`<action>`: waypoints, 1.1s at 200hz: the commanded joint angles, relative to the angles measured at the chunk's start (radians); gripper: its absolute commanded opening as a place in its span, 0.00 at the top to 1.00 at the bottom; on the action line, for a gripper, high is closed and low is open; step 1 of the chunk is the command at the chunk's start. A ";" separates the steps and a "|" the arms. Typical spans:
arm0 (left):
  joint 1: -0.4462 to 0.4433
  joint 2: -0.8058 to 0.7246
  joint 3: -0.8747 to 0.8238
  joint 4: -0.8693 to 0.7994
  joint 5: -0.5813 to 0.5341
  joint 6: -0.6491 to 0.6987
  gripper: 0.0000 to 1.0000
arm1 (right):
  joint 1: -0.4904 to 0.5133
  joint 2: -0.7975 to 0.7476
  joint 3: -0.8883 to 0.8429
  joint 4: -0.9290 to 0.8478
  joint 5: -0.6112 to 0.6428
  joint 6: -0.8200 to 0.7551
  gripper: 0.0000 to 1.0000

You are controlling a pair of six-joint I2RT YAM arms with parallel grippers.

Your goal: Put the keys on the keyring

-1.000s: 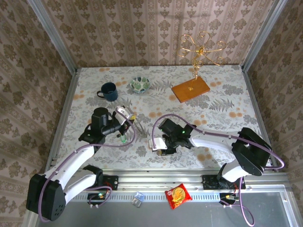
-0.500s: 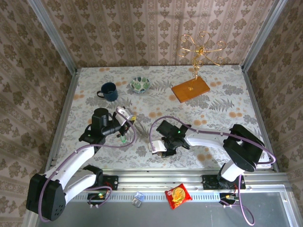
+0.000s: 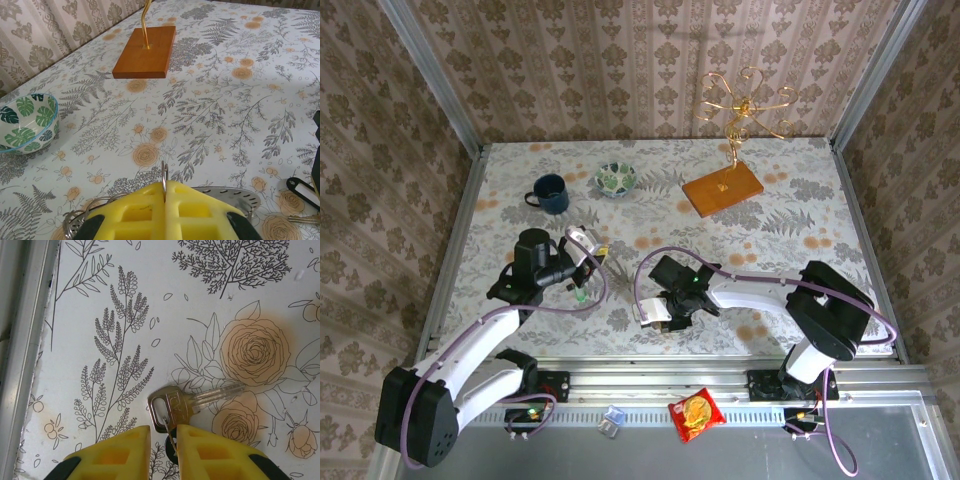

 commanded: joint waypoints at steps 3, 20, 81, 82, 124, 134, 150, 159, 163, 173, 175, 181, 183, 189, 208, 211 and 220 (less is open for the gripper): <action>-0.003 -0.017 0.001 0.029 0.026 0.025 1.00 | 0.007 0.016 0.032 -0.016 -0.004 -0.016 0.82; -0.003 -0.017 0.001 0.027 0.026 0.024 1.00 | 0.008 0.016 0.033 -0.018 -0.007 -0.019 0.85; -0.005 -0.021 0.009 0.013 0.024 0.028 1.00 | 0.008 -0.020 0.024 -0.030 -0.028 -0.004 1.00; -0.005 -0.020 0.008 0.012 0.024 0.028 1.00 | 0.007 -0.021 0.024 -0.030 -0.029 -0.002 1.00; -0.020 -0.033 0.030 -0.031 0.004 0.059 1.00 | -0.012 -0.210 -0.056 0.015 -0.042 0.215 1.00; -0.018 -0.033 0.032 -0.037 -0.005 0.068 1.00 | -0.012 -0.277 -0.080 0.038 -0.025 0.310 1.00; -0.069 -0.025 0.039 -0.040 -0.022 0.079 1.00 | -0.012 -0.375 -0.132 0.093 0.021 0.505 1.00; -0.083 -0.016 0.045 -0.042 -0.030 0.085 1.00 | -0.013 -0.434 -0.169 0.137 0.057 0.637 1.00; -0.088 -0.012 0.048 -0.043 -0.034 0.087 1.00 | -0.012 -0.461 -0.186 0.157 0.078 0.698 1.00; -0.103 0.000 0.056 -0.046 -0.047 0.094 1.00 | -0.012 -0.528 -0.220 0.192 0.151 0.861 1.00; -0.107 0.002 0.059 -0.046 -0.049 0.095 1.00 | -0.013 -0.537 -0.226 0.193 0.168 0.902 1.00; -0.116 0.009 0.065 -0.049 -0.056 0.100 1.00 | -0.012 -0.576 -0.238 0.189 0.221 0.998 1.00; -0.120 0.011 0.067 -0.050 -0.057 0.102 1.00 | -0.012 -0.587 -0.240 0.186 0.235 1.030 1.00; -0.131 0.018 0.074 -0.055 -0.063 0.106 1.00 | -0.012 -0.620 -0.242 0.165 0.273 1.106 1.00; -0.162 0.039 0.094 -0.064 -0.086 0.114 1.00 | -0.019 -0.701 -0.231 0.103 0.331 1.245 1.00; -0.168 0.042 0.097 -0.067 -0.092 0.115 1.00 | -0.021 -0.710 -0.226 0.091 0.338 1.255 1.00; -0.187 0.053 0.104 -0.065 -0.109 0.114 1.00 | -0.024 -0.738 -0.216 0.075 0.338 1.262 1.00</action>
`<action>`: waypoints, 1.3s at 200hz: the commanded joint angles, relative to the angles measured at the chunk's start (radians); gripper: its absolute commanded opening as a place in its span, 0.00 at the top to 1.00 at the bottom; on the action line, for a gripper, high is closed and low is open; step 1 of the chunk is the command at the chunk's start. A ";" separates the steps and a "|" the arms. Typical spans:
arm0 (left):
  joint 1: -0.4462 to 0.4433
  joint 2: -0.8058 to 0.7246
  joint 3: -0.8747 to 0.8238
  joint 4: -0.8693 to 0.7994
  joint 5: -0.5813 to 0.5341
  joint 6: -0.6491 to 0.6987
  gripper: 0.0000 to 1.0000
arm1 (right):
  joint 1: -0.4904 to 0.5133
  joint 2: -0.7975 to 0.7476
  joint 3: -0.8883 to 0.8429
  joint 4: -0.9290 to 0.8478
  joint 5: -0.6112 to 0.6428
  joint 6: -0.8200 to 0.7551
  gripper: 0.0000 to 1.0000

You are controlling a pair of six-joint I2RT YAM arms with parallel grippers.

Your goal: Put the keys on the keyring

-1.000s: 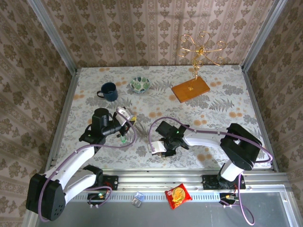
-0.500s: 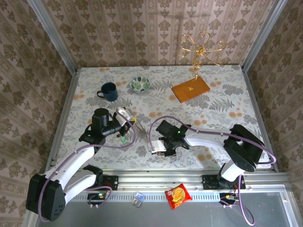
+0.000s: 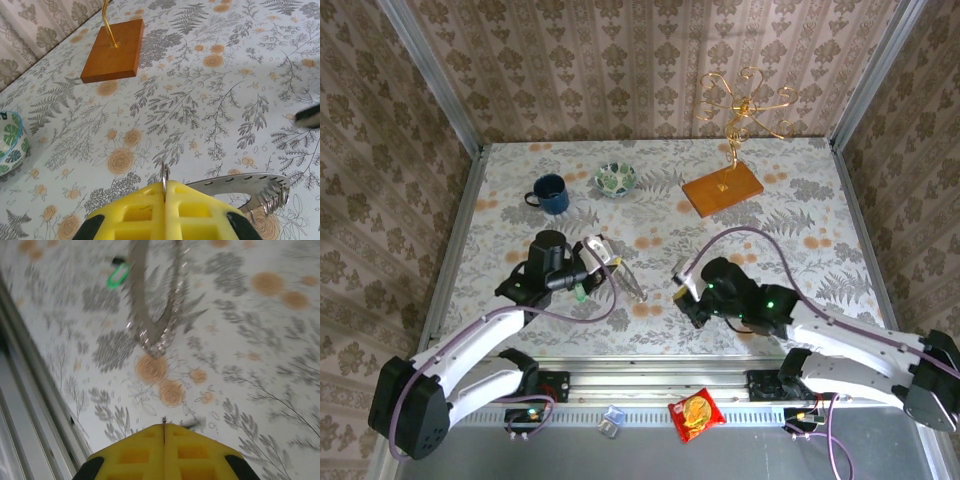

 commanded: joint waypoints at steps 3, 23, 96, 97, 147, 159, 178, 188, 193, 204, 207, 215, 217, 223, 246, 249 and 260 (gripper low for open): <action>-0.043 0.017 0.058 0.006 -0.045 0.030 1.00 | -0.010 -0.077 0.021 -0.045 0.111 0.272 1.00; -0.081 0.042 0.080 -0.007 -0.059 0.006 1.00 | -0.020 -0.122 0.017 -0.002 0.028 0.195 1.00; -0.126 0.109 0.182 -0.147 0.169 -0.082 1.00 | -0.088 -0.081 0.011 0.114 -0.155 0.046 1.00; -0.125 0.111 0.184 -0.147 0.172 -0.082 1.00 | -0.090 -0.079 0.012 0.115 -0.160 0.044 1.00; -0.150 0.161 0.223 -0.185 0.245 -0.091 1.00 | -0.096 0.028 0.080 0.079 -0.254 -0.050 1.00; -0.153 0.172 0.232 -0.193 0.242 -0.088 1.00 | -0.098 0.040 0.093 0.069 -0.262 -0.072 1.00; -0.154 0.188 0.242 -0.203 0.242 -0.086 1.00 | -0.098 0.058 0.111 0.068 -0.269 -0.097 1.00; -0.156 0.195 0.244 -0.204 0.244 -0.086 1.00 | -0.099 0.071 0.119 0.070 -0.269 -0.109 1.00; -0.157 0.197 0.245 -0.204 0.247 -0.086 1.00 | -0.098 0.079 0.124 0.070 -0.268 -0.116 1.00; -0.157 0.202 0.247 -0.201 0.251 -0.087 1.00 | -0.099 0.096 0.133 0.072 -0.266 -0.125 1.00; -0.158 0.203 0.245 -0.200 0.253 -0.087 1.00 | -0.100 0.100 0.136 0.073 -0.268 -0.127 1.00; -0.159 0.206 0.247 -0.197 0.252 -0.088 1.00 | -0.099 0.111 0.144 0.076 -0.273 -0.132 1.00; -0.158 0.206 0.247 -0.197 0.253 -0.088 1.00 | -0.100 0.114 0.144 0.077 -0.274 -0.133 1.00; -0.159 0.207 0.245 -0.197 0.257 -0.089 1.00 | -0.099 0.120 0.148 0.080 -0.279 -0.135 1.00; -0.160 0.207 0.243 -0.194 0.266 -0.091 1.00 | -0.099 0.143 0.156 0.100 -0.284 -0.133 1.00; -0.159 0.207 0.242 -0.194 0.268 -0.092 1.00 | -0.100 0.146 0.157 0.103 -0.285 -0.132 1.00; -0.159 0.207 0.241 -0.194 0.271 -0.091 1.00 | -0.099 0.153 0.159 0.114 -0.287 -0.129 1.00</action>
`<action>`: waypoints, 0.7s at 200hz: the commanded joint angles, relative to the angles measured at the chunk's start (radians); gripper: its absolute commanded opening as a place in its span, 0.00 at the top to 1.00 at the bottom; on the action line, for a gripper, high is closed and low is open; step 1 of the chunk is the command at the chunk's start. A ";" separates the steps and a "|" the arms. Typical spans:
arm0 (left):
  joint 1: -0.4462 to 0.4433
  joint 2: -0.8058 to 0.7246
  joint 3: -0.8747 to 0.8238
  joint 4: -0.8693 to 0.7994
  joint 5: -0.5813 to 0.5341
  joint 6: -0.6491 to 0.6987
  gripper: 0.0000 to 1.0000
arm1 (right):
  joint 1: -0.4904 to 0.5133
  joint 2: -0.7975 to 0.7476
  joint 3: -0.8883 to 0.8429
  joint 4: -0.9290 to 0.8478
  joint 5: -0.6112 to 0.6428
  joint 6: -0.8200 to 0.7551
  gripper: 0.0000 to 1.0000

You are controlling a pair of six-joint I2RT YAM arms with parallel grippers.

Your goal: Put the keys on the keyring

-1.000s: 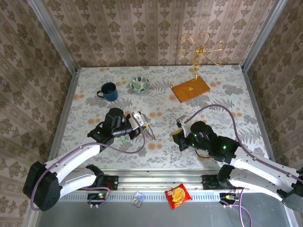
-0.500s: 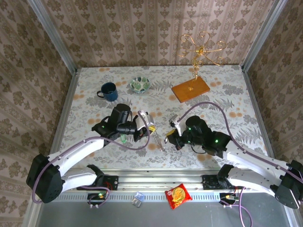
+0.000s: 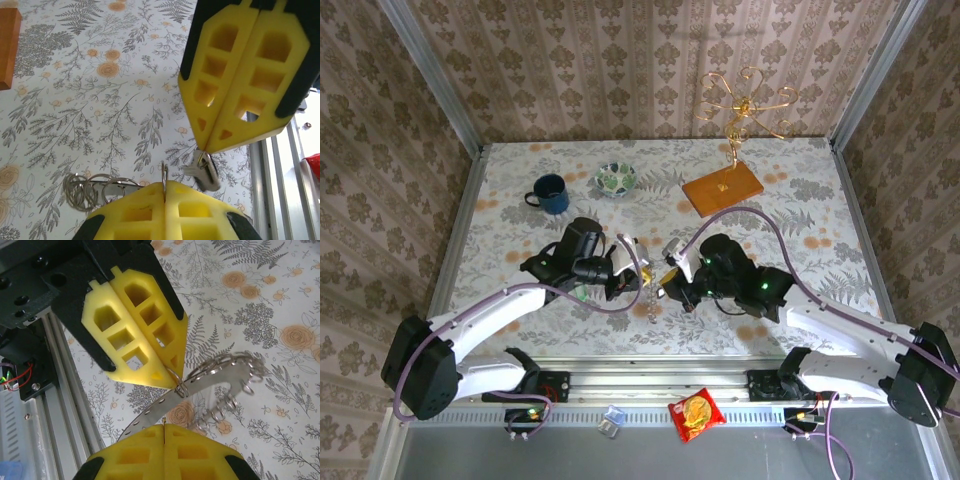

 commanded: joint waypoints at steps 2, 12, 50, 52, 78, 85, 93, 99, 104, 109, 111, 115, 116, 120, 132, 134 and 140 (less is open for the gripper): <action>-0.008 -0.001 0.031 0.004 0.047 -0.011 1.00 | -0.005 0.016 0.037 0.040 -0.028 -0.019 1.00; -0.008 -0.001 0.030 0.002 0.048 -0.013 1.00 | -0.005 0.019 0.036 0.052 -0.030 -0.015 1.00; -0.009 -0.007 0.020 0.006 0.052 -0.018 1.00 | -0.006 0.028 0.033 0.083 -0.031 -0.004 1.00; -0.008 -0.007 0.020 0.006 0.052 -0.019 1.00 | -0.007 0.028 0.033 0.084 -0.030 -0.005 1.00; -0.007 -0.007 0.020 0.003 0.054 -0.017 1.00 | -0.006 0.028 0.034 0.096 -0.010 0.001 1.00; -0.008 -0.008 0.020 0.003 0.056 -0.017 1.00 | -0.006 0.028 0.035 0.095 0.000 0.001 1.00; -0.009 -0.008 0.019 0.003 0.058 -0.016 1.00 | -0.006 0.028 0.034 0.097 0.009 0.000 1.00; -0.009 -0.007 0.019 0.003 0.059 -0.015 1.00 | -0.006 0.027 0.034 0.098 0.014 0.001 1.00; -0.008 -0.007 0.019 0.002 0.059 -0.014 1.00 | -0.007 0.027 0.034 0.097 0.019 0.001 1.00; -0.007 -0.007 0.017 0.003 0.058 -0.013 1.00 | -0.006 0.026 0.034 0.099 0.023 0.001 1.00; -0.008 -0.007 0.017 0.003 0.058 -0.012 1.00 | -0.006 0.026 0.034 0.099 0.025 0.001 1.00; -0.007 -0.007 0.016 0.001 0.059 -0.012 1.00 | -0.006 0.027 0.034 0.100 0.027 0.000 1.00; -0.008 -0.007 0.016 0.001 0.059 -0.012 1.00 | -0.006 0.027 0.034 0.099 0.027 0.000 1.00; -0.007 -0.007 0.015 0.001 0.059 -0.012 1.00 | -0.006 0.025 0.034 0.098 0.030 0.000 1.00; -0.008 -0.007 0.016 0.000 0.061 -0.011 1.00 | -0.007 0.027 0.034 0.100 0.032 0.000 1.00; -0.009 -0.007 0.016 0.001 0.062 -0.012 1.00 | -0.006 0.027 0.034 0.100 0.032 0.000 1.00; -0.007 -0.007 0.016 0.001 0.063 -0.012 1.00 | -0.007 0.027 0.034 0.102 0.032 0.000 1.00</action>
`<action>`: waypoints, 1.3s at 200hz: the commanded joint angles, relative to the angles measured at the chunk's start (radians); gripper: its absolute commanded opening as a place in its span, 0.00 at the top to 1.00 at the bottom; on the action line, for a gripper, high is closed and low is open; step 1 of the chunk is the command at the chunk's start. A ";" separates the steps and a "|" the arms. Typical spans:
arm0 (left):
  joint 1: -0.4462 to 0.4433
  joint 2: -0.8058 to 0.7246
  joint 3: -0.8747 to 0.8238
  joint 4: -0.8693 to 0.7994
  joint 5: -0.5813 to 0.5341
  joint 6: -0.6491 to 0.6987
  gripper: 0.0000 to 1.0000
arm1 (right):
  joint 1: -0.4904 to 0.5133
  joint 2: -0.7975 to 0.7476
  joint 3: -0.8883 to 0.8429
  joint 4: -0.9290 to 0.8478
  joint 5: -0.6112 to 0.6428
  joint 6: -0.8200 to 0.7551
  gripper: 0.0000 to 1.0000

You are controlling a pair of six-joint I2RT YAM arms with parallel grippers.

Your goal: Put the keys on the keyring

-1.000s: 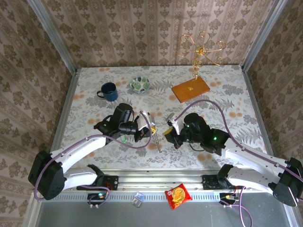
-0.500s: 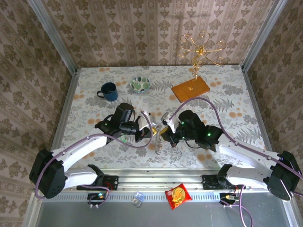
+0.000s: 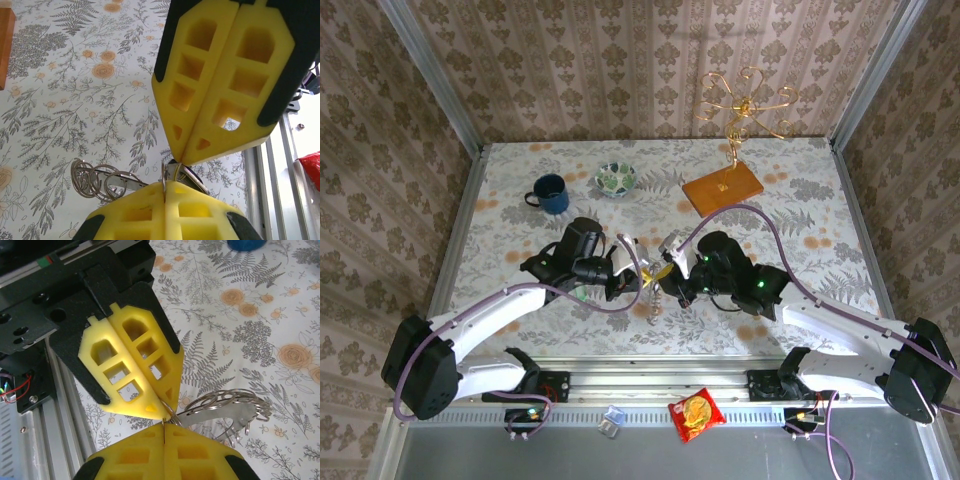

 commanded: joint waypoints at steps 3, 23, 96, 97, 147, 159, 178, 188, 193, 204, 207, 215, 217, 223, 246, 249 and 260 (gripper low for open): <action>-0.008 -0.008 0.014 0.003 0.045 -0.005 1.00 | -0.005 0.005 0.030 0.034 0.024 0.005 1.00; -0.009 -0.008 0.016 0.003 0.050 -0.007 1.00 | -0.005 0.010 0.031 0.035 0.029 0.008 1.00; -0.009 -0.010 0.009 0.005 0.037 0.001 1.00 | -0.005 0.023 0.036 0.023 0.100 0.047 1.00; -0.009 -0.011 0.008 0.005 0.035 0.001 1.00 | -0.005 0.023 0.036 0.021 0.101 0.047 1.00; -0.014 -0.050 -0.046 0.072 -0.082 0.042 1.00 | -0.013 0.028 0.029 -0.002 0.105 0.102 1.00; -0.016 -0.056 -0.055 0.082 -0.097 0.050 1.00 | -0.013 0.033 0.026 -0.002 0.100 0.106 1.00; -0.020 -0.064 -0.065 0.103 -0.108 0.054 1.00 | -0.014 0.047 0.032 -0.008 0.083 0.103 1.00; -0.021 -0.066 -0.067 0.113 -0.114 0.054 1.00 | -0.014 0.055 0.037 -0.010 0.076 0.104 1.00; -0.022 -0.067 -0.068 0.116 -0.115 0.054 1.00 | -0.013 0.057 0.038 -0.011 0.074 0.103 1.00; -0.023 -0.068 -0.069 0.122 -0.114 0.051 1.00 | -0.013 0.063 0.041 -0.010 0.070 0.104 1.00; -0.023 -0.068 -0.069 0.122 -0.112 0.051 1.00 | -0.014 0.063 0.041 -0.009 0.069 0.103 1.00; -0.023 -0.069 -0.070 0.124 -0.111 0.049 1.00 | -0.013 0.064 0.043 -0.006 0.069 0.102 1.00; -0.023 -0.069 -0.070 0.123 -0.110 0.050 1.00 | -0.013 0.064 0.043 -0.005 0.069 0.103 1.00; -0.023 -0.070 -0.071 0.125 -0.109 0.046 1.00 | -0.013 0.065 0.043 -0.004 0.069 0.103 1.00; -0.023 -0.072 -0.078 0.135 -0.109 0.039 1.00 | -0.014 0.066 0.043 0.005 0.061 0.105 1.00; -0.022 -0.072 -0.079 0.136 -0.109 0.037 1.00 | -0.013 0.066 0.043 0.008 0.060 0.107 1.00; -0.023 -0.072 -0.082 0.140 -0.117 0.036 1.00 | -0.013 0.066 0.041 0.015 0.052 0.109 1.00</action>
